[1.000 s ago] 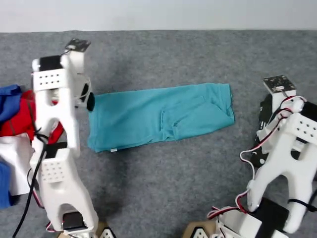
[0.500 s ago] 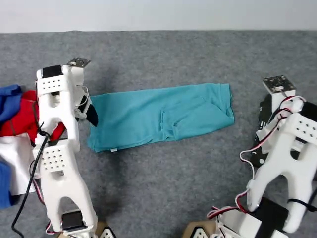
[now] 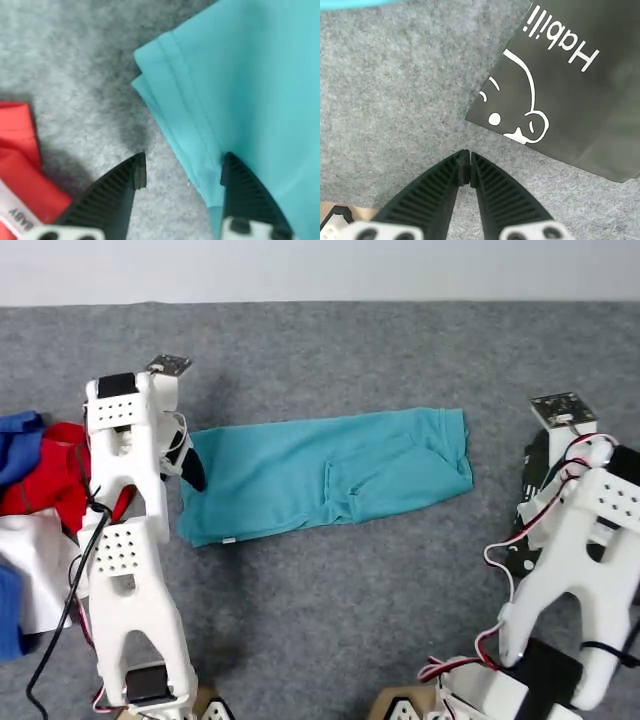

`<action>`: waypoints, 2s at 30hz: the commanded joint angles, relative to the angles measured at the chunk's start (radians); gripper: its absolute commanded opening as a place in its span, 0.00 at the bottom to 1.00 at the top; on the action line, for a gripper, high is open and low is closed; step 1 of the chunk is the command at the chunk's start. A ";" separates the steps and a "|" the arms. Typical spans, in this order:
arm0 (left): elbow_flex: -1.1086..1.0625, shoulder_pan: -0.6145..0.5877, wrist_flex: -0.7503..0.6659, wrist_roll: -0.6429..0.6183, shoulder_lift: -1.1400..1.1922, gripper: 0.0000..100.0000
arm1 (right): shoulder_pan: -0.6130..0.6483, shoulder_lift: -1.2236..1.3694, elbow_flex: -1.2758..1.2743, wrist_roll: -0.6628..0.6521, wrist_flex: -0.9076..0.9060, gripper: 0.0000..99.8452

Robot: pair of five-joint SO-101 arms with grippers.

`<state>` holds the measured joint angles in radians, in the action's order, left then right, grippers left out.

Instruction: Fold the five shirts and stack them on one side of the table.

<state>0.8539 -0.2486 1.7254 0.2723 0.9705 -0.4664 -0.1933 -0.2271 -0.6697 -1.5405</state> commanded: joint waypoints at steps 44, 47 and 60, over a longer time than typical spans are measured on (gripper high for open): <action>-0.133 0.023 0.031 -0.060 -0.161 0.00 | -0.030 -0.050 0.012 0.008 -0.001 0.01; -0.156 -0.052 0.029 -0.025 -0.229 0.00 | -0.044 -0.050 0.012 0.006 -0.001 0.01; -0.154 0.060 0.031 0.014 -0.302 0.00 | -0.041 -0.050 0.012 0.005 0.001 0.01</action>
<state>0.6912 -0.2624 1.7315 0.2892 0.7802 -0.4971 -0.1933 -0.2271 -0.6697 -1.5405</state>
